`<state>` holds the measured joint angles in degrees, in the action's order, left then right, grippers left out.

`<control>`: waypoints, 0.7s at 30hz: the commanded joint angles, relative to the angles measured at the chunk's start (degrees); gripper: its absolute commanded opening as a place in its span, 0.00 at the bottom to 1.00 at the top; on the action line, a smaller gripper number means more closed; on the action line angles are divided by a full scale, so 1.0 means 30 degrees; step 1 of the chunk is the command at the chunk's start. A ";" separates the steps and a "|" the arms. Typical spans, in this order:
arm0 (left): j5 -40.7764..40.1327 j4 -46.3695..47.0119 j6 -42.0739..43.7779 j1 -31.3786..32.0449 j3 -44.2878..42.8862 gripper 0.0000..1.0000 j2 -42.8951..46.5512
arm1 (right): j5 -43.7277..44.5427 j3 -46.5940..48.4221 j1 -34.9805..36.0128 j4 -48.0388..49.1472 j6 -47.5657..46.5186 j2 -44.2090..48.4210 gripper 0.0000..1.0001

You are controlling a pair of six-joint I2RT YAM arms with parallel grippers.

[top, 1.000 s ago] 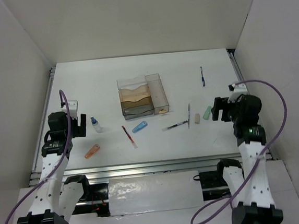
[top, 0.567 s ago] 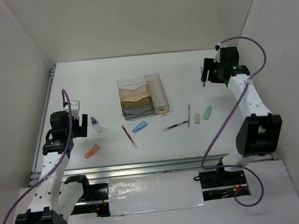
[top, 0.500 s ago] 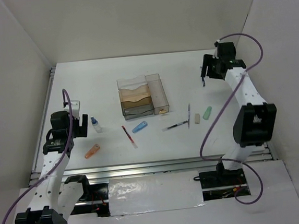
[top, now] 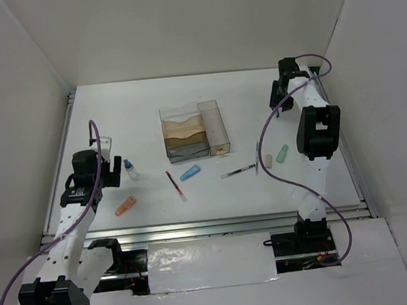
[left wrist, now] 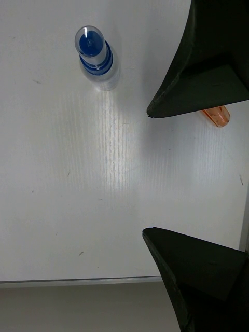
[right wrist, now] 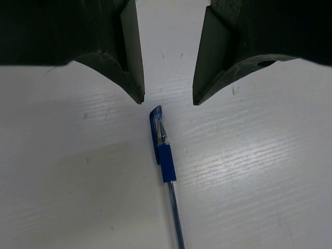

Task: Sort the stationery into containers
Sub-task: Grab a piece of stationery with the right arm

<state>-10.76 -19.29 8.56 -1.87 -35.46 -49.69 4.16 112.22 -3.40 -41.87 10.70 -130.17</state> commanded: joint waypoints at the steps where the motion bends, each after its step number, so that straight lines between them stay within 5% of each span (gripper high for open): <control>1: -0.0279 0.0600 -0.0362 0.0183 -0.0074 0.99 -0.0018 | 0.0926 0.1818 -0.0127 -0.0546 0.0126 -0.0493 0.49; 12: -0.0836 0.0629 -0.0509 0.0476 -0.0161 0.99 -0.0604 | 0.0665 0.5276 -0.0478 -0.2069 -0.0607 -0.3864 0.35; 21: -0.1069 0.0658 -0.0509 0.0998 -0.0220 0.99 -0.0867 | 0.0399 0.6156 -0.0566 -0.2683 -0.1310 -0.5065 0.33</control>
<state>-13.02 -19.27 8.45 -0.58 -35.46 -51.72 5.37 128.07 -4.78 -46.78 7.97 -143.26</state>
